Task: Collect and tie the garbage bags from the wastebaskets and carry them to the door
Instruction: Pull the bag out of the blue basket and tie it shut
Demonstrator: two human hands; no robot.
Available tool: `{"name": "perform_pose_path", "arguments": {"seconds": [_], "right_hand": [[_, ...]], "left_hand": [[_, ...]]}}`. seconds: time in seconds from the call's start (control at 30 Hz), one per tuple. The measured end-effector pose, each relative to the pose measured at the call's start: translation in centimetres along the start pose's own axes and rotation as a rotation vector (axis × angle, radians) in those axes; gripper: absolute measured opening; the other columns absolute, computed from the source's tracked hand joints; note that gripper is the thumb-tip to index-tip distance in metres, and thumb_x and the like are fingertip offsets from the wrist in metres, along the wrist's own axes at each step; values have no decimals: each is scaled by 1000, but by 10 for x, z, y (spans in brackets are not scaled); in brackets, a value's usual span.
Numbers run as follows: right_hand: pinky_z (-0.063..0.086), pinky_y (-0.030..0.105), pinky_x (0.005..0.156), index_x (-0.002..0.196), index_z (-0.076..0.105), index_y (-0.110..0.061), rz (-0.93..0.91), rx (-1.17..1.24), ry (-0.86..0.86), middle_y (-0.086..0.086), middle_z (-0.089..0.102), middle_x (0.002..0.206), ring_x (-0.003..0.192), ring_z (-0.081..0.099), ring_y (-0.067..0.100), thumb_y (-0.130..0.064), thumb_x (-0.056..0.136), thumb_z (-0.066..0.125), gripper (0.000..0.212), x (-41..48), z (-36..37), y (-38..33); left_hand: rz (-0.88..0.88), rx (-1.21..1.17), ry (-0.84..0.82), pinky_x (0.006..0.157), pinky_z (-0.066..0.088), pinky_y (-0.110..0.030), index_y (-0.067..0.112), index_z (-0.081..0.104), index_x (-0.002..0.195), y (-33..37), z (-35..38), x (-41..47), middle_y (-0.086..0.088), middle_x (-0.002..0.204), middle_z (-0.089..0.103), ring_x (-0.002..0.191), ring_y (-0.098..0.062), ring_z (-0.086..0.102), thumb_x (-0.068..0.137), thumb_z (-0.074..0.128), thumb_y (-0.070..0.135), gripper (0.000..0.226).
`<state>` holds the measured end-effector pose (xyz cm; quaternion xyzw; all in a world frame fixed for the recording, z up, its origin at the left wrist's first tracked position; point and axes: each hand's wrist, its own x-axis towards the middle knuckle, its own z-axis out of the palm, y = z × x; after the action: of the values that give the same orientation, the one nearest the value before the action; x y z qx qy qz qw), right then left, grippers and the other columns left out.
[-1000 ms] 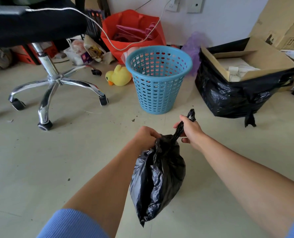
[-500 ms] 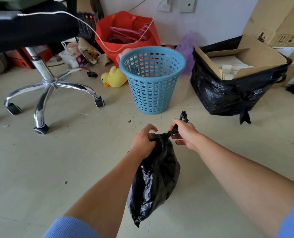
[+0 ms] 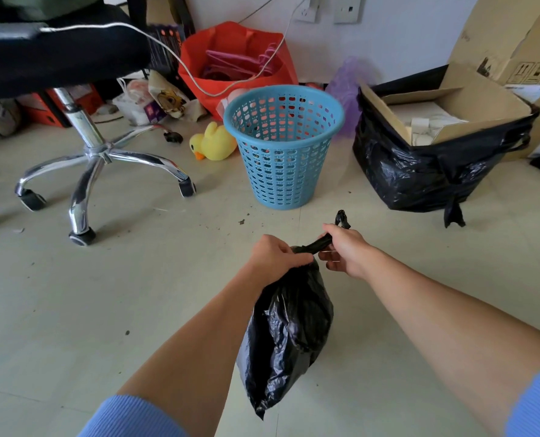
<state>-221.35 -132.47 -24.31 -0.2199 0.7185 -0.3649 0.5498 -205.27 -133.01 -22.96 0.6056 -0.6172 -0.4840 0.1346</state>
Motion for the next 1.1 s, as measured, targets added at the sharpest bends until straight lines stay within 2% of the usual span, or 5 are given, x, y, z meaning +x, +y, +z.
{"name": "perform_pose_path", "arguments": {"seconds": [0.13, 0.4, 0.6, 0.93, 1.1], "right_hand": [[41, 25, 51, 82, 58, -15, -18, -16, -40, 3, 61, 71, 61, 58, 17, -36, 98, 48, 28, -2, 7, -4], [40, 26, 51, 80, 59, -14, -18, -41, -59, 3, 61, 71, 62, 57, 17, -35, 99, 47, 30, -3, 3, -3], [41, 26, 51, 78, 60, -15, -38, -63, -121, 3, 62, 71, 62, 58, 17, -35, 98, 48, 31, -5, 18, -3], [44, 29, 58, 89, 59, -14, -27, -2, -134, 6, 68, 78, 64, 60, 18, -32, 95, 52, 20, -3, 19, -10], [40, 28, 53, 89, 58, -13, -22, 61, -158, 4, 63, 68, 60, 58, 18, -33, 97, 49, 23, -3, 19, -13]], "left_hand": [[-9, 94, 131, 53, 40, -25, 17, 47, 65, -4, -1, 5, -1, 68, 53, 60, -18, 47, 68, 75, 16, 29], [-69, 24, -90, 83, 54, -32, 6, 73, 99, -15, -32, 13, -9, 88, 67, 85, -24, 63, 70, 81, 8, 30], [38, 298, 82, 72, 43, -28, 10, 65, 96, -19, -18, 9, -7, 94, 57, 85, -23, 52, 75, 78, 17, 26], [-132, -588, 103, 52, 58, -26, 9, 65, 78, -7, -30, 5, -13, 73, 66, 57, -23, 64, 83, 48, -15, 30], [-187, -843, -138, 48, 54, -22, 11, 61, 83, -11, -39, 0, -10, 71, 65, 51, -17, 65, 87, 44, -9, 26]]}}
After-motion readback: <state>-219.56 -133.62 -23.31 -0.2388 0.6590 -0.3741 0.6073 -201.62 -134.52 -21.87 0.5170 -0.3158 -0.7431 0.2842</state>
